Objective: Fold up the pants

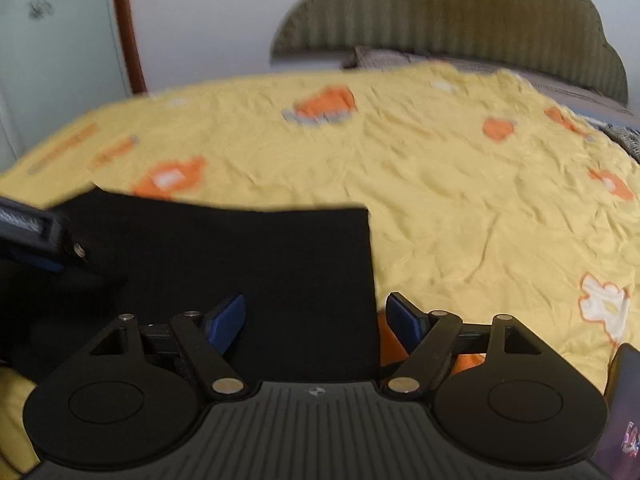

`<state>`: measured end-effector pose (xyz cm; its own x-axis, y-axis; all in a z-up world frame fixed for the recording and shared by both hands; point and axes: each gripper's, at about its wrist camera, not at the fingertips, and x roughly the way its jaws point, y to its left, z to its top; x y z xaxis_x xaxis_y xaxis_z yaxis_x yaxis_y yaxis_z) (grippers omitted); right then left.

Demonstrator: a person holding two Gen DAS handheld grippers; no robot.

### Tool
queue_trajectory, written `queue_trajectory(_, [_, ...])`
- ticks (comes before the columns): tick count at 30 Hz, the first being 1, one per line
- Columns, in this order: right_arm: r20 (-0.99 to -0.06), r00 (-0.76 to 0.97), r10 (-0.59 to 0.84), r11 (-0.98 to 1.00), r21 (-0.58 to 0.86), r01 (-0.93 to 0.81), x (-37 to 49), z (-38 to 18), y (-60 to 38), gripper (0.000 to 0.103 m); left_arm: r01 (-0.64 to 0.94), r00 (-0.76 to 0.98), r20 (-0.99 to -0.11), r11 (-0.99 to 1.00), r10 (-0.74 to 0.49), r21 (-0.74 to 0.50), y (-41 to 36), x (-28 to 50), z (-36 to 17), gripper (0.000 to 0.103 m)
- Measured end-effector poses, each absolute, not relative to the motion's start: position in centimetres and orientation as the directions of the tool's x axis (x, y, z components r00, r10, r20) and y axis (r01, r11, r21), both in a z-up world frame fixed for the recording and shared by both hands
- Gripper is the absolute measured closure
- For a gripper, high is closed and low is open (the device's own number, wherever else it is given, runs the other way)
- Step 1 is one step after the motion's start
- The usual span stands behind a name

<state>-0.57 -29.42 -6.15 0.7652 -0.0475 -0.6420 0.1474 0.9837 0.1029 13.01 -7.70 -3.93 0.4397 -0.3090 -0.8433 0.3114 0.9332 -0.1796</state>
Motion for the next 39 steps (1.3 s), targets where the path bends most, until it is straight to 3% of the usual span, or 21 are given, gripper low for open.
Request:
queue_trajectory(4, [-0.639,0.768,0.029,0.998,0.060,0.012,-1.5,-5.5,-26.6,0.026,0.262,0.444,-0.847,0.946,-0.294,-0.191,-5.7,13.4,-3.7,0.007])
queue_trajectory(8, [-0.675,0.738,-0.027,0.999,0.007,0.043,-1.5,-6.4,-25.6,0.026,0.273,0.424,-0.848,0.938,-0.317,-0.214,-5.1,13.1,-3.5,0.008])
queue_trajectory(14, [-0.620,0.768,0.158,0.987,0.068,-0.148,-1.8,-4.9,-21.4,0.026,0.203,0.476,-0.812,0.941,-0.338,-0.272,-4.1,13.6,-2.5,0.007])
queue_trajectory(18, [-0.594,0.791,0.147,0.946,-0.148,-0.287,-2.1,-5.8,-16.3,0.027,0.192,0.431,-0.816,0.923,-0.385,-0.334,-3.5,15.1,-2.5,0.007])
queue_trajectory(20, [-0.567,0.814,0.124,0.901,-0.279,-0.332,-2.8,-6.3,-14.2,0.033,0.197,0.380,-0.820,0.903,-0.429,-0.381,-3.0,15.5,-3.0,0.007])
queue_trajectory(21, [-0.566,0.816,0.117,0.881,-0.320,-0.348,-3.0,-6.6,-13.5,0.041,0.199,0.358,-0.819,0.894,-0.448,-0.402,-2.9,15.7,-3.3,0.007])
queue_trajectory(24, [-0.586,0.800,0.130,0.859,-0.336,-0.386,-2.9,-7.0,-12.6,0.054,0.187,0.297,-0.804,0.858,-0.514,-0.479,-2.6,15.8,-4.2,0.007])
queue_trajectory(39, [-0.595,0.794,0.125,0.811,-0.400,-0.427,-3.6,-7.2,-10.8,0.055,0.191,0.261,-0.803,0.844,-0.535,-0.501,-4.8,16.8,-5.4,0.002])
